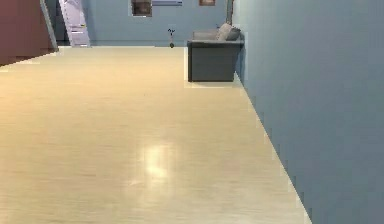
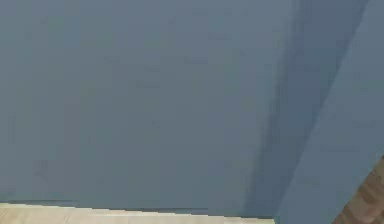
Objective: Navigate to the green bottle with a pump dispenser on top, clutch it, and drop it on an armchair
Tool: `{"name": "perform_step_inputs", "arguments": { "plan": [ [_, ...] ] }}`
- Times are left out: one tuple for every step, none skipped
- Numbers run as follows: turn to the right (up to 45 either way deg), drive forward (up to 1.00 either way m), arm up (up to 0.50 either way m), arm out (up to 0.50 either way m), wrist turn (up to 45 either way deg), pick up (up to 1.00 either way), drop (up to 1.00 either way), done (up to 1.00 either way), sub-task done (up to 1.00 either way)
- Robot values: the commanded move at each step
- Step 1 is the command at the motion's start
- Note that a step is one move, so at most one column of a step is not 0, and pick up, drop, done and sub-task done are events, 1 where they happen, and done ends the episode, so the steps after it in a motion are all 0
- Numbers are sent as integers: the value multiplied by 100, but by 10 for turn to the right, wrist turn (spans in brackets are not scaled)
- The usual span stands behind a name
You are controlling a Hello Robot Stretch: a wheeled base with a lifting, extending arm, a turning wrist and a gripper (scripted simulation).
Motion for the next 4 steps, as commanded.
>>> {"name": "perform_step_inputs", "arguments": {
  "plan": [
    [0, 40, 0, 0, 0, 0, 0, 0, 0],
    [-300, 0, 0, 0, 0, 0, 0, 0, 0],
    [0, 100, 0, 0, 0, 0, 0, 0, 0],
    [0, 100, 0, 0, 0, 0, 0, 0, 0]
  ]
}}
